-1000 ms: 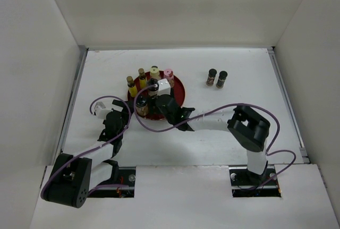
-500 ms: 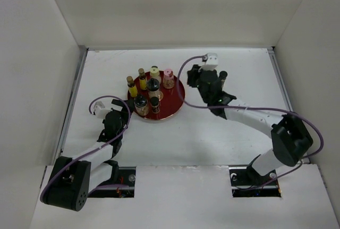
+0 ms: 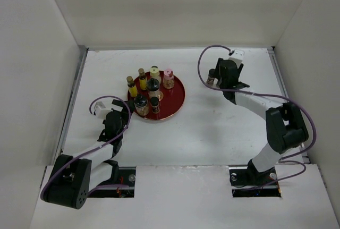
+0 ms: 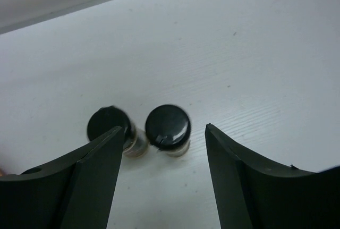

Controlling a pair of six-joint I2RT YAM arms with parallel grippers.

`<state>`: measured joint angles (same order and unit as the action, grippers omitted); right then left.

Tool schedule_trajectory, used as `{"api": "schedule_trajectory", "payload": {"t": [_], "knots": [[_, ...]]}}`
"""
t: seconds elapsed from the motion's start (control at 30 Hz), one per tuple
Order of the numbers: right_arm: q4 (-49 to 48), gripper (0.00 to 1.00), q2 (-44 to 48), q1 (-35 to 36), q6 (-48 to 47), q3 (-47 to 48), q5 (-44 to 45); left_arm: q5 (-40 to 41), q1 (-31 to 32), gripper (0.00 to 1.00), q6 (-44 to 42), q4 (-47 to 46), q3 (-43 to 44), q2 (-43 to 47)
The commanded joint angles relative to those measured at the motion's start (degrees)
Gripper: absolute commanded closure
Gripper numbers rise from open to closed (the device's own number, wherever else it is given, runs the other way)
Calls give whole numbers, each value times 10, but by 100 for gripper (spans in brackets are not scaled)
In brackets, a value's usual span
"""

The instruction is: Organize the condiment bottles

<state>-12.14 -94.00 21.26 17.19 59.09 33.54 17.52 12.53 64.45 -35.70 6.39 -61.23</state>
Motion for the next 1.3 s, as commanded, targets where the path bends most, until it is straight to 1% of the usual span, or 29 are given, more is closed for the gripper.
{"api": "schedule_trajectory", "payload": {"t": [0.0,0.2,0.43,0.57,0.63,0.7,0.73,0.77,0.9,1.03,1.17,1.27], "knots": [[-1,30,-14,-18,-15,36,15,3,3,0,-5,-24,10,-1],[14,30,-49,-25,-18,66,-24,1,3,0,-5,-26,11,-11],[22,38,-72,-34,-11,76,-33,3,1,0,-5,-27,10,-11],[20,41,-81,-36,-8,70,-33,8,3,0,-7,-28,12,-13],[19,46,-86,-41,0,67,-37,3,3,0,-5,-28,12,-20],[19,55,-84,-43,8,61,-44,2,3,0,-5,-31,12,-19],[19,60,-77,-43,11,56,-39,4,3,0,-5,-32,12,-16],[16,62,-64,-44,12,47,-34,7,3,0,-7,-32,12,-14],[5,63,14,-41,7,10,13,3,2,0,-5,-32,11,-17],[11,63,110,-13,-1,-35,35,8,3,0,-7,-32,10,-13],[26,63,188,58,12,-74,28,6,3,0,-5,-32,8,-7],[14,63,203,123,41,-86,0,13,4,0,-6,-28,8,1]]}}
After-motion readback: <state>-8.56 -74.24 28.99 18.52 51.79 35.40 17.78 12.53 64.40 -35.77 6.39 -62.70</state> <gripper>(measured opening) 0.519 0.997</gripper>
